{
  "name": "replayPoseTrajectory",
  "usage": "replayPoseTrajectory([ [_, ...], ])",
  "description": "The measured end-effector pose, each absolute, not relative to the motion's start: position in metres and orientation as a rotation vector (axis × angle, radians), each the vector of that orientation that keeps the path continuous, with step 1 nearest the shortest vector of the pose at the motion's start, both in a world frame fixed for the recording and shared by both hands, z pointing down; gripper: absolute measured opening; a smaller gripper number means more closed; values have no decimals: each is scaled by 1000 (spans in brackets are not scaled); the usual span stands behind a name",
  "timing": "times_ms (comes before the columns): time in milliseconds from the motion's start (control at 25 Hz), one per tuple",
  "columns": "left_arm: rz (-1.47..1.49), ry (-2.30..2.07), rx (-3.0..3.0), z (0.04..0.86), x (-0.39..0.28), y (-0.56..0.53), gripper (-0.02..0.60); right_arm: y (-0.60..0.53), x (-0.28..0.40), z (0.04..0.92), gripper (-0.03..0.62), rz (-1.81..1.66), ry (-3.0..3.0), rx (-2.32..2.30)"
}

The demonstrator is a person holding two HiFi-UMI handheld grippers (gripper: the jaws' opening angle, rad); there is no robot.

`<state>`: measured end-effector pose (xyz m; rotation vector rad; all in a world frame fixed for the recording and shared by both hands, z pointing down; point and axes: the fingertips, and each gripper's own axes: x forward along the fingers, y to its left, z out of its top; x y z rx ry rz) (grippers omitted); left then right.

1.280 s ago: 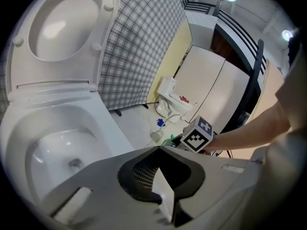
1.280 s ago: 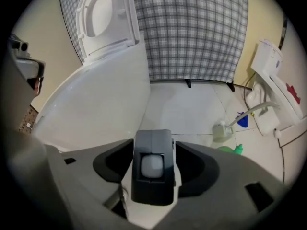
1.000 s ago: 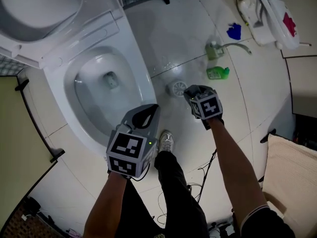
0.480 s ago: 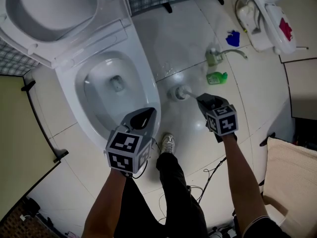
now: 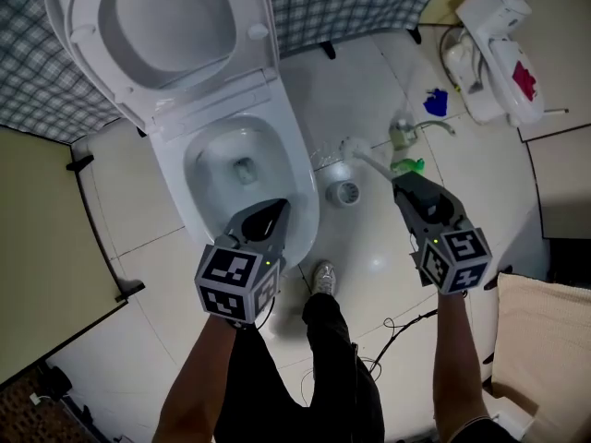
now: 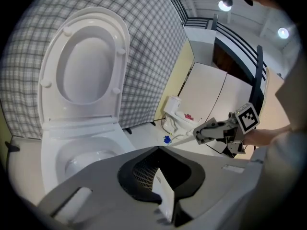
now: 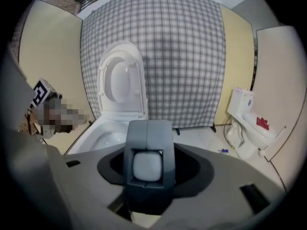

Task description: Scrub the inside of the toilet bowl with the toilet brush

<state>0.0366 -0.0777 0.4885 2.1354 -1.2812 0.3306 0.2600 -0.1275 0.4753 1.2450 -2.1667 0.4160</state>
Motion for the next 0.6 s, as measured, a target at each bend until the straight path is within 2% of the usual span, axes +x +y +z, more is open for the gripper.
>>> replayPoseTrajectory([
  [320,261,-1398,2130,440,-22,-66,9,-126,174,358,224,320,-2468,1215],
  [600,271,-1465,2046,453,-62,-44,9,-101,103,390,224,453,-2529,1061],
])
